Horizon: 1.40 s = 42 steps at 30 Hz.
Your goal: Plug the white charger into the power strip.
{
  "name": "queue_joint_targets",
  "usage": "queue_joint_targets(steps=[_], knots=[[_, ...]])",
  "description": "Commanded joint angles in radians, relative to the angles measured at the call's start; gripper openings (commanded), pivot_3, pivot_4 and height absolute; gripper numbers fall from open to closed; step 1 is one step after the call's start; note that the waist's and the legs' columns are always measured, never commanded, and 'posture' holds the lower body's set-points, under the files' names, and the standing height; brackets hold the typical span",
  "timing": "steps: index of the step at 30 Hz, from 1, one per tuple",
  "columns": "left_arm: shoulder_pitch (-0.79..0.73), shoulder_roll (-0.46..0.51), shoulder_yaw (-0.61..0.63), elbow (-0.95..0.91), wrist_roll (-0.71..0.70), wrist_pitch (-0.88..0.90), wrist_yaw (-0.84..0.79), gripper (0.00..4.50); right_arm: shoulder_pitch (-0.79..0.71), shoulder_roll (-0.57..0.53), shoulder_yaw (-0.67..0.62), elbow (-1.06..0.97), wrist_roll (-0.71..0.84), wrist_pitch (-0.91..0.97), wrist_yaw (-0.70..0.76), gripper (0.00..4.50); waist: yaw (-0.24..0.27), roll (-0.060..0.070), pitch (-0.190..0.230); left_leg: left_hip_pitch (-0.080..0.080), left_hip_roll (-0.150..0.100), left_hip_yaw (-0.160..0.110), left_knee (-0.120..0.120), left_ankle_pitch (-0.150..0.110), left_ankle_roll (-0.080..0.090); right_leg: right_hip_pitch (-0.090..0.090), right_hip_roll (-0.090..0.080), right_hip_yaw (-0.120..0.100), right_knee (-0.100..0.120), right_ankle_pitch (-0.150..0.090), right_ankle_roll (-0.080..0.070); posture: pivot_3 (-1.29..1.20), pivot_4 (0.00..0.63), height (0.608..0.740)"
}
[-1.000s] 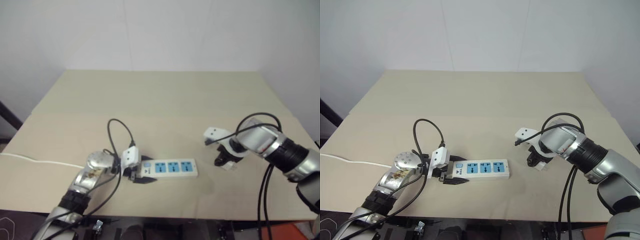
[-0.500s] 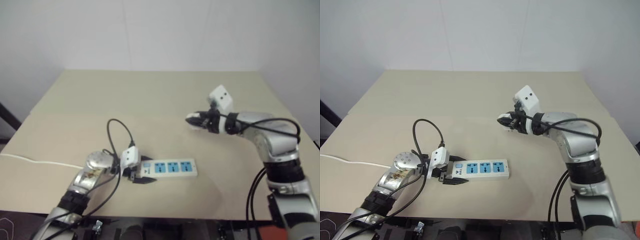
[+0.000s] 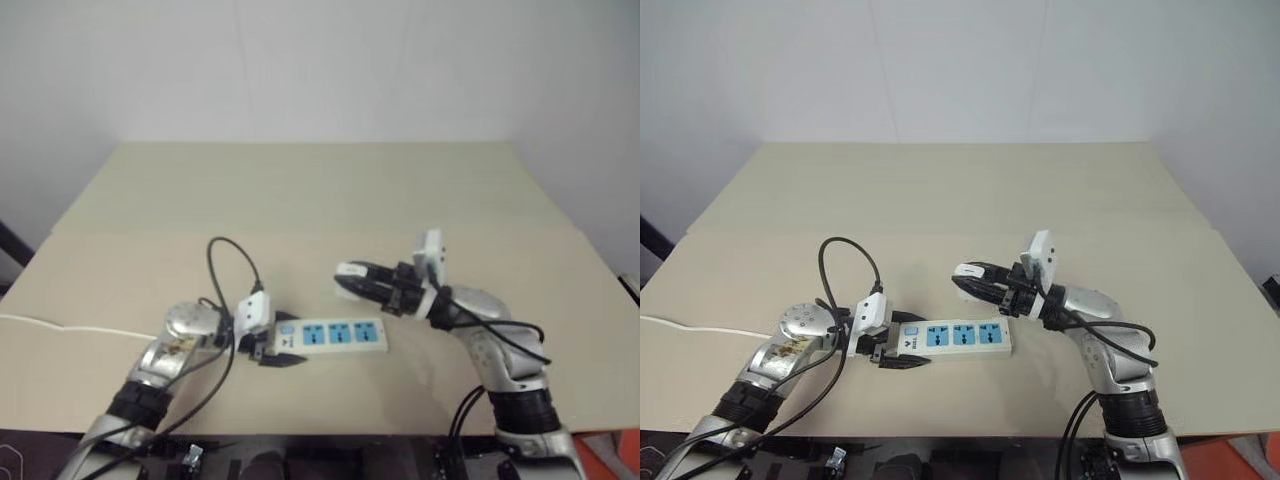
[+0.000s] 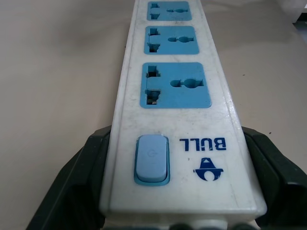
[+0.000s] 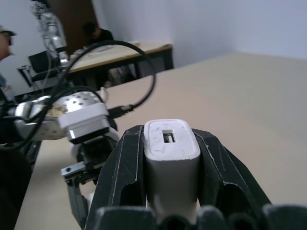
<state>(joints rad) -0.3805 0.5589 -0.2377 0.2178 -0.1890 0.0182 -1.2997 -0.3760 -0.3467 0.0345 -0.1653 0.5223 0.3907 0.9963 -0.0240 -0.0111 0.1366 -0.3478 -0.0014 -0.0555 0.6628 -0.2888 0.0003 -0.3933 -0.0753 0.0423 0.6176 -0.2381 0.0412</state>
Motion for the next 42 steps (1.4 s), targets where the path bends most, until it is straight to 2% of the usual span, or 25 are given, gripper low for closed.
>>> queue_joint_targets(steps=[1,12,30,42], knots=[[-0.021,0.014,-0.038,0.055,0.042,-0.03,-0.035,3.31,-0.011,0.023,0.039,0.022,-0.008,-0.08,0.048,1.14,0.001,0.0,0.0,0.0,0.0,0.0,0.0,0.0,0.0,0.0,0.0,0.0,0.0,0.0,0.0,0.0,0.15,0.74],[-0.052,-0.012,-0.056,0.121,0.046,-0.074,-0.032,3.31,0.005,0.073,0.144,0.175,-0.11,-0.224,0.085,1.14,0.004,0.0,0.0,0.003,0.0,0.0,0.0,0.0,0.0,0.002,0.0,0.0,0.001,0.0,0.0,0.0,0.15,0.74],[-0.035,-0.02,-0.053,0.11,0.046,-0.08,-0.013,3.31,-0.052,0.157,0.175,0.296,-0.155,-0.289,0.078,1.14,0.007,0.0,0.0,0.006,-0.001,0.0,0.0,0.0,0.0,0.004,0.0,0.0,0.006,-0.001,-0.001,0.0,0.15,0.74],[-0.032,-0.018,-0.052,0.106,0.045,-0.076,-0.013,3.31,-0.058,0.136,0.179,0.386,-0.189,-0.349,0.11,1.14,0.007,0.0,0.0,0.008,-0.001,0.001,0.0,0.0,0.0,0.005,-0.001,0.001,0.006,-0.001,-0.001,0.0,0.15,0.74]])
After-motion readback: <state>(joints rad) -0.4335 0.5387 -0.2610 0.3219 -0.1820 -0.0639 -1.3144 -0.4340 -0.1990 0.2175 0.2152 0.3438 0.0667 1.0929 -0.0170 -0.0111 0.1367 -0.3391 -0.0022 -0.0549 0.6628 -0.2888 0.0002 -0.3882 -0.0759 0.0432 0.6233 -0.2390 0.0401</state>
